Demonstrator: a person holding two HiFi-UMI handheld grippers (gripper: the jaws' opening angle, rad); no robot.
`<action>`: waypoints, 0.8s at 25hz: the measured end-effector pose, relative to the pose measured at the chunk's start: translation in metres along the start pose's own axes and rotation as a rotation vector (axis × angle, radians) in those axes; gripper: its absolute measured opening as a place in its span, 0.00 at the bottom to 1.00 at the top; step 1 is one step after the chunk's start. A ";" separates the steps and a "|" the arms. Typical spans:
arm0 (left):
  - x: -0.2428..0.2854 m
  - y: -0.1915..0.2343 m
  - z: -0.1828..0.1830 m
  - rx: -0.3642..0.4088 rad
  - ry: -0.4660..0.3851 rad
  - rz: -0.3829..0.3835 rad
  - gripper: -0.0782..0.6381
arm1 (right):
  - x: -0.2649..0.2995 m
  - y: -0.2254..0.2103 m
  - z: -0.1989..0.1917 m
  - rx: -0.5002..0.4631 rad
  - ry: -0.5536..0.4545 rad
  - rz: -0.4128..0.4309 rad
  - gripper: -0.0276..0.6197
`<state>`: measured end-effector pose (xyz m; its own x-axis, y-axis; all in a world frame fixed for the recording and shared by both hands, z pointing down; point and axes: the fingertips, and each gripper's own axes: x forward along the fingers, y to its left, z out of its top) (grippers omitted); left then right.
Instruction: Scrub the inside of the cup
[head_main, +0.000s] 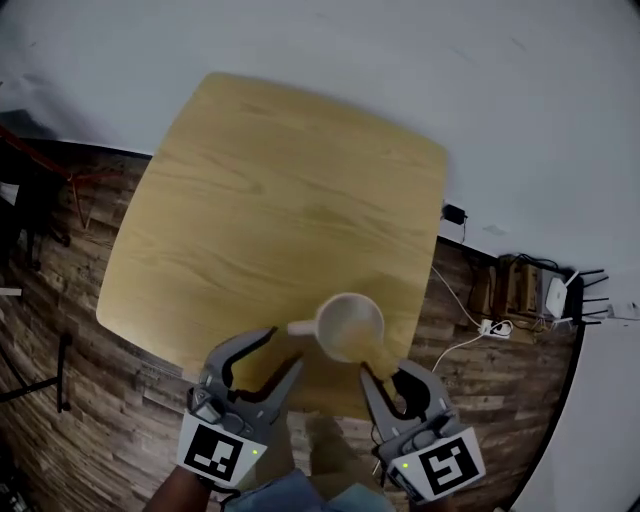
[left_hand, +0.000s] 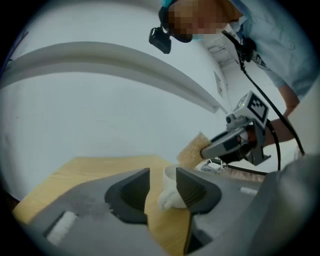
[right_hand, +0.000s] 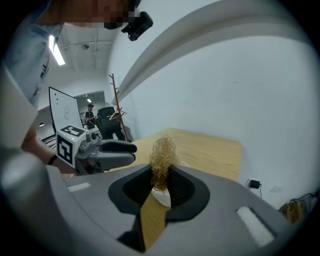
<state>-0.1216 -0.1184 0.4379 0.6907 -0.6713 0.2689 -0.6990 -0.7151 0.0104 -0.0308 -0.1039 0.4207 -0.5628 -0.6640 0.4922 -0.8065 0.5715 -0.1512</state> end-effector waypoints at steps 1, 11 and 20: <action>0.003 0.003 -0.009 0.017 0.004 -0.032 0.36 | 0.004 -0.002 -0.003 0.012 0.017 -0.001 0.16; 0.041 -0.006 -0.057 0.148 0.063 -0.289 0.37 | 0.021 -0.008 -0.019 0.060 0.096 -0.002 0.16; 0.053 -0.014 -0.066 0.159 0.120 -0.425 0.34 | 0.030 -0.013 -0.029 0.087 0.135 -0.007 0.16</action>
<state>-0.0869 -0.1311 0.5155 0.8769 -0.2917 0.3821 -0.3151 -0.9491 -0.0016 -0.0318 -0.1173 0.4626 -0.5327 -0.5932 0.6036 -0.8260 0.5196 -0.2184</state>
